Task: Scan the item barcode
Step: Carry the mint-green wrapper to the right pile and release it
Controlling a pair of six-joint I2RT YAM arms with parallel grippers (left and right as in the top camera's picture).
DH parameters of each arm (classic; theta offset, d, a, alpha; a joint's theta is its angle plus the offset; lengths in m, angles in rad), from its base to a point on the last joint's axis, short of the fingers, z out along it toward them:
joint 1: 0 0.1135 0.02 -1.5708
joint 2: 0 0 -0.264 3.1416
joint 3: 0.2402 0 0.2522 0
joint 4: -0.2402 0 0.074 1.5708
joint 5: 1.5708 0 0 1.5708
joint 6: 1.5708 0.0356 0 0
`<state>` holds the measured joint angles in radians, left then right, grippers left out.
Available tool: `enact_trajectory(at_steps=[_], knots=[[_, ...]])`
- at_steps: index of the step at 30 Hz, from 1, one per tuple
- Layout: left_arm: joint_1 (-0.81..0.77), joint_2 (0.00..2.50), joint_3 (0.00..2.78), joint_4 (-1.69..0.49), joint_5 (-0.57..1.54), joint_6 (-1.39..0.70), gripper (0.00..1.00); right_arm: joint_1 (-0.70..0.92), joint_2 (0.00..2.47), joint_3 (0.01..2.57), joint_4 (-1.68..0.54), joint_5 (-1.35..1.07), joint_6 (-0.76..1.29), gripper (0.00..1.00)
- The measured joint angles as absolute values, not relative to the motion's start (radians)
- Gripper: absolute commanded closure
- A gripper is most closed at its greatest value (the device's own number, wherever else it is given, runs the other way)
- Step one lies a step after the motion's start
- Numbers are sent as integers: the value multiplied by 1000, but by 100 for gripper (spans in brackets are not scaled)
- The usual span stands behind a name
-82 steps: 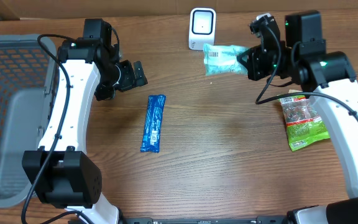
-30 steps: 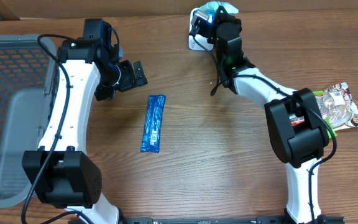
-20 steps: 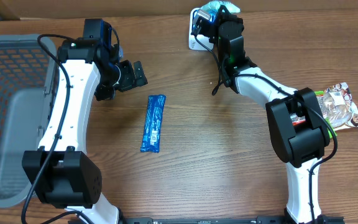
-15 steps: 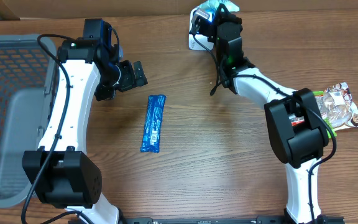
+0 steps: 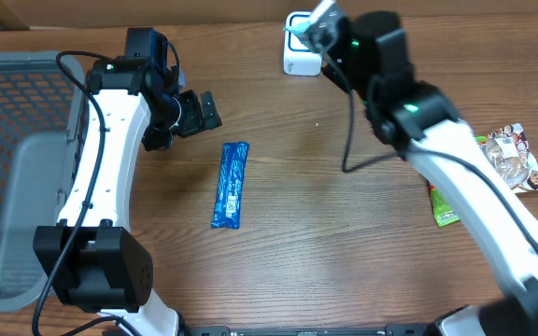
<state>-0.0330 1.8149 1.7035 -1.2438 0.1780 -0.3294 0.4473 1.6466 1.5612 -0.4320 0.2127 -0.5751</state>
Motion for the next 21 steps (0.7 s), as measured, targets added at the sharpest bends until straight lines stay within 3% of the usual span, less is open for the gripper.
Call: enact_trajectory(at_steps=[4,8,13,15,21], knots=[[-33,1815,1704,-1242,178,-329,0,442,1523,1570,-803,72,-181,96],[-33,1815,1704,-1242,178,-329,0,347,1510,1565,-1042,-215,72,96],[-33,1815,1704,-1243,178,-329,0,73,1493,1563,-1193,-387,171,96],[-33,1815,1703,-1243,178,-330,0,-96,1494,1563,-1238,-380,188,96],[-33,1815,1703,-1243,178,-330,0,-367,1528,1542,-1214,-313,205,96]])
